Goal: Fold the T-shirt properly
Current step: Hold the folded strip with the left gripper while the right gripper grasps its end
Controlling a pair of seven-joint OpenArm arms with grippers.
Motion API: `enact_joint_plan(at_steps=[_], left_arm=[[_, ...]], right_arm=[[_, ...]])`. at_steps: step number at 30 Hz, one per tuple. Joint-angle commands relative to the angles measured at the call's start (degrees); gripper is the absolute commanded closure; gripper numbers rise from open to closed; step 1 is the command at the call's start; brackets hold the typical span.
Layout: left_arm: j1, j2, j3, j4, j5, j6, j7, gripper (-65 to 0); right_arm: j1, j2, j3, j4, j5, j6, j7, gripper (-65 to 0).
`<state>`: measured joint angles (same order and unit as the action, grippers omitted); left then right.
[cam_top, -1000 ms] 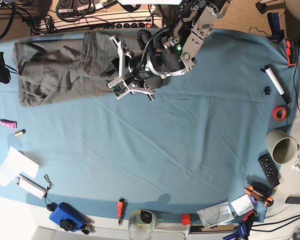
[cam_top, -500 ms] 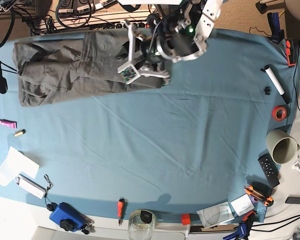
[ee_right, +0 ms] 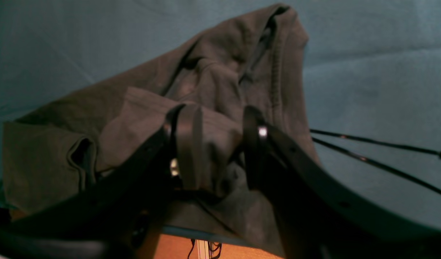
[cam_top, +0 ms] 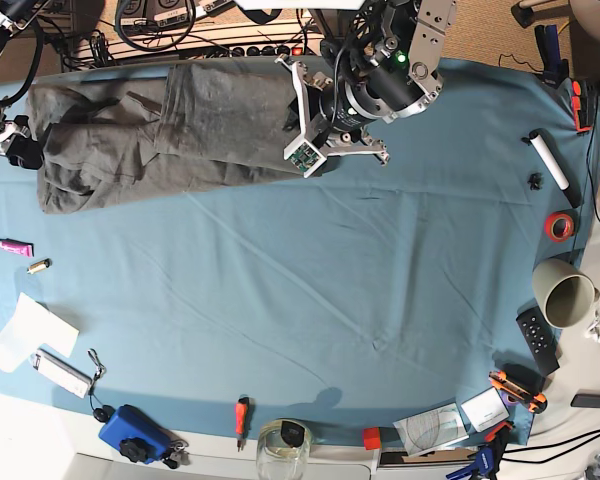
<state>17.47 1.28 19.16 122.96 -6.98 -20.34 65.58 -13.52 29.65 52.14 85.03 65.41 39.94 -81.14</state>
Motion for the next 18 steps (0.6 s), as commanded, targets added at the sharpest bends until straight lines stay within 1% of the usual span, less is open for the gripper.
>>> enact_joint_plan(at_steps=[1, 2, 4, 6, 10, 13, 16, 18], left_arm=[[0.07, 0.59, 0.20, 0.96, -0.74, 0.00, -1.36, -12.0], [0.31, 0.61, 0.20, 0.96, -0.74, 0.00, -1.64, -12.0], [0.92, 0.61, 0.20, 0.96, -0.72, -0.02, -2.80, -12.0], [1.16, 0.59, 0.20, 0.96, -0.72, 0.00, -3.02, -12.0], [1.49, 0.61, 0.20, 0.96, -0.72, -0.02, -3.04, -12.0], [1.66, 0.61, 0.20, 0.96, -0.72, 0.00, -3.04, -12.0], [1.77, 0.59, 0.20, 0.96, -0.72, 0.00, -3.02, -12.1], [1.77, 0.61, 0.20, 0.96, -0.72, 0.00, -3.04, -12.0]], right_arm=[[0.37, 1.64, 0.22, 0.74, 1.62, 0.06, 1.14, -20.1], [0.35, 1.66, 0.07, 0.74, 1.75, 0.06, 1.14, -21.1], [0.35, 1.81, 0.07, 0.74, 1.09, 0.06, 1.14, -26.1], [0.35, 2.05, 0.02, 0.74, -0.42, 0.06, 1.14, -29.2], [0.85, 2.78, 0.04, 0.74, -1.05, 0.06, 1.14, -29.2], [2.99, 2.60, -0.02, 0.13, -3.93, 0.06, 2.93, -29.2], [6.40, 2.78, -0.09, -2.75, -8.15, 0.06, 2.19, -29.2], [7.69, 3.78, -0.87, -6.12, -8.31, 0.06, 2.03, -29.2]])
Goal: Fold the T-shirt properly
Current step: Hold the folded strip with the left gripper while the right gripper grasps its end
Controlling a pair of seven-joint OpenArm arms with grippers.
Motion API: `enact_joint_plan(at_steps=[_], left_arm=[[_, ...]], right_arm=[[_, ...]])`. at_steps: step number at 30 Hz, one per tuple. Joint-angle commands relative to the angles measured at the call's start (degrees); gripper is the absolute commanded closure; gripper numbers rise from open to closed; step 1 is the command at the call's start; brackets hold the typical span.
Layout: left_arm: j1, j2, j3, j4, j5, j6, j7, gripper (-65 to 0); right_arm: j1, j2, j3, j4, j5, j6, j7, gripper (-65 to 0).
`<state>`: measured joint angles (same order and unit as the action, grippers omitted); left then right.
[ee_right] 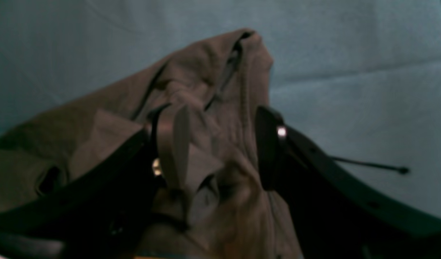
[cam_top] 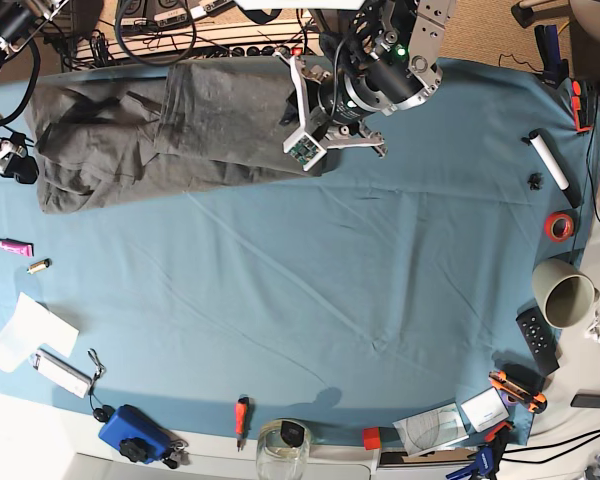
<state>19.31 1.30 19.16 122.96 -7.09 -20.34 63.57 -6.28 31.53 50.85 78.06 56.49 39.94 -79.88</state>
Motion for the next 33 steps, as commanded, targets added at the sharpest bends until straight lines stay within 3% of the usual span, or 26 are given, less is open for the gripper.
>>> enact_joint_plan(at_steps=[1, 11, 21, 23, 28, 33], left_arm=[[-0.07, 0.59, 0.20, 0.96, -0.61, 0.00, -1.03, -12.1], [-0.11, 0.59, 0.20, 0.96, -0.61, 0.00, -1.09, -12.0], [-0.13, 0.61, 0.20, 0.96, -0.61, -0.02, -1.70, -12.1], [-0.11, 0.61, 0.20, 0.96, -0.61, -0.02, -1.88, -12.1], [-0.11, 0.59, 0.20, 0.96, -0.59, -0.02, -1.99, -12.1], [-0.11, 0.61, 0.20, 0.96, -0.59, 0.00, -2.78, -12.0]], right_arm=[[1.03, 2.60, -0.20, -1.07, 0.63, 0.06, 0.50, -29.2], [7.63, 11.06, -9.31, -21.18, 2.51, 0.06, -0.12, -29.2], [10.08, 10.95, -15.65, -33.48, 3.96, 0.06, -0.12, -29.2], [10.10, 11.04, -16.59, -33.55, 6.73, 0.06, -0.12, -29.2], [10.08, 11.67, -16.65, -33.51, 21.11, 0.06, -0.12, -29.2], [10.08, 12.76, -16.68, -33.51, 23.08, 0.06, -0.12, -29.2]])
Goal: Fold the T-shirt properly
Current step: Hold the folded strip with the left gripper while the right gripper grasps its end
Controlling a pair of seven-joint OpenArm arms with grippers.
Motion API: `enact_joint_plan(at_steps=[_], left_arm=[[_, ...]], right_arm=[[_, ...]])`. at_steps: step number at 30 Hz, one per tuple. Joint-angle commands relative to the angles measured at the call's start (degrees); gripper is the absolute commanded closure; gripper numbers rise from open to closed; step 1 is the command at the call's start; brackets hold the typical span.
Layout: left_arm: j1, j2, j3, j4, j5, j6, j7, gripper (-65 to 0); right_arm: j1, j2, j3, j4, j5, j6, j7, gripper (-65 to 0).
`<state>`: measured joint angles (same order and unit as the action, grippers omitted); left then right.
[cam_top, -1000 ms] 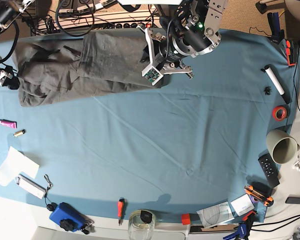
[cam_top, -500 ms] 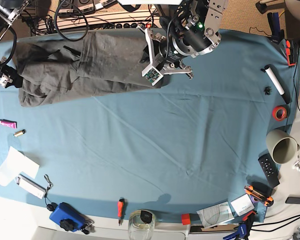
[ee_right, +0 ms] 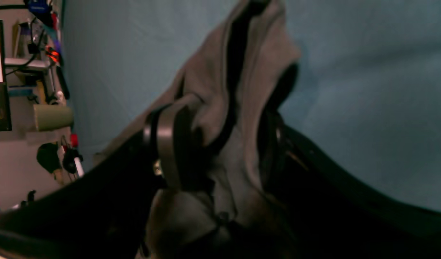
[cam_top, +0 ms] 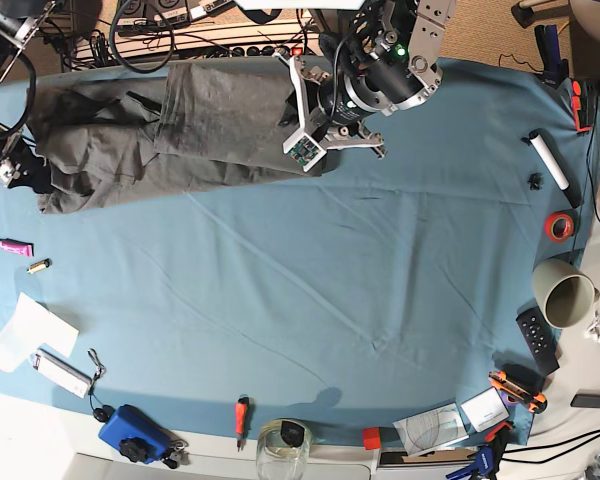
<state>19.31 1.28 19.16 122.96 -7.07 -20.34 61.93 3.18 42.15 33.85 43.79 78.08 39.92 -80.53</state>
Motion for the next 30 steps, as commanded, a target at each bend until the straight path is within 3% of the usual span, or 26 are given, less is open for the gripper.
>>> enact_joint_plan(at_steps=[1, 12, 21, 25, 30], left_arm=[[-0.11, 0.61, 0.20, 0.96, -0.61, 0.00, -1.42, -12.1], [-0.11, 0.63, 0.20, 0.96, -0.61, 0.00, -2.01, -12.1], [-0.11, 0.63, 0.20, 0.96, -0.61, 0.00, -2.93, -12.0], [-0.13, 0.63, 0.20, 0.96, -0.61, 0.02, -3.50, -12.0], [-0.11, 0.63, 0.20, 0.96, -0.61, 0.00, -3.45, -12.0]], right_arm=[[0.61, 2.56, 0.33, 0.76, 1.62, 0.08, 0.53, -29.2], [-1.03, 5.16, 0.33, 0.76, 4.83, 0.08, 0.53, -29.2], [-1.64, 9.94, 0.33, 0.76, 6.92, 0.08, 0.53, -29.2], [-1.60, 9.40, 0.33, 0.76, 6.92, 0.08, 0.53, -29.2], [-1.60, 5.81, 0.31, 0.76, 4.94, 0.08, 0.53, -29.2]])
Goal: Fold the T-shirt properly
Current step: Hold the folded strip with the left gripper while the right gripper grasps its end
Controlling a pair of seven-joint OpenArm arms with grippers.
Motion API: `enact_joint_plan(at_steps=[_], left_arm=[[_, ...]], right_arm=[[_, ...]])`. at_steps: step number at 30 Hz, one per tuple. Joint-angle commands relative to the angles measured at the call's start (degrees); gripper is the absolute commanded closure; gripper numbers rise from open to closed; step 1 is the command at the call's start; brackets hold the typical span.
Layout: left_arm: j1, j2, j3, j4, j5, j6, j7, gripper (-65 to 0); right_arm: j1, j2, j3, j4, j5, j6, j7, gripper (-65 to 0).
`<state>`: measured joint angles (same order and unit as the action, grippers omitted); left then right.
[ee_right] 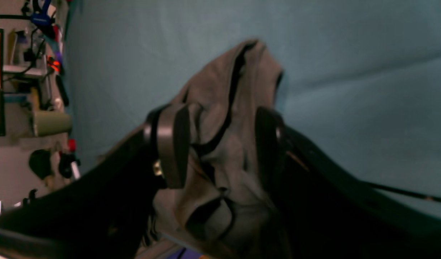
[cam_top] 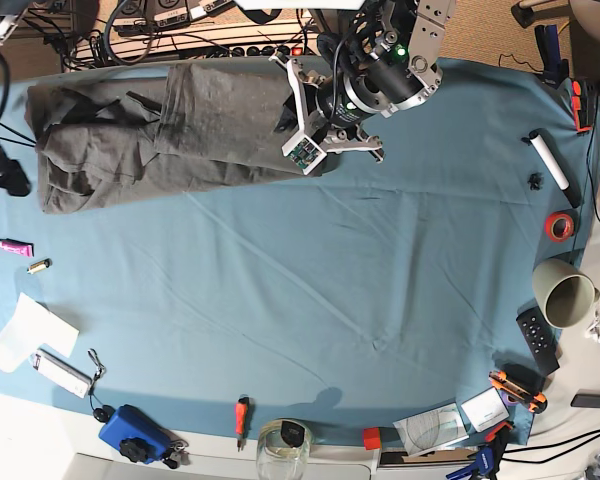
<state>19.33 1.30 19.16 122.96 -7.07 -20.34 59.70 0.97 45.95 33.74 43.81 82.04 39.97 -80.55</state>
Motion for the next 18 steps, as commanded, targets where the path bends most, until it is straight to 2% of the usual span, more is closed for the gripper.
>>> enact_joint_plan(at_steps=[1, 5, 8, 15, 18], left_arm=[[-0.13, 0.61, 0.20, 0.96, -0.61, 0.00, -1.22, -12.0], [-0.11, 0.61, 0.20, 0.96, -0.61, 0.02, -1.16, -12.1], [-0.11, 0.61, 0.20, 0.96, -0.61, 0.00, -1.05, -12.0], [-0.15, 0.61, 0.20, 0.96, -0.61, -0.02, -1.09, -12.1], [-0.13, 0.61, 0.20, 0.96, -0.61, -0.02, -1.09, -12.1]], right_arm=[[0.61, 1.11, 0.42, 0.74, -0.28, 0.03, 0.55, -29.2], [0.59, -1.97, 0.42, 0.74, -3.72, 0.03, 0.55, -29.2], [0.35, -3.21, 0.42, 0.74, -8.61, 0.03, 0.55, -29.2], [-3.76, -4.35, -4.44, 0.74, -16.26, 0.03, 0.55, -29.2], [-3.93, -4.15, -6.47, 0.79, -16.11, 0.03, 0.55, -29.2]])
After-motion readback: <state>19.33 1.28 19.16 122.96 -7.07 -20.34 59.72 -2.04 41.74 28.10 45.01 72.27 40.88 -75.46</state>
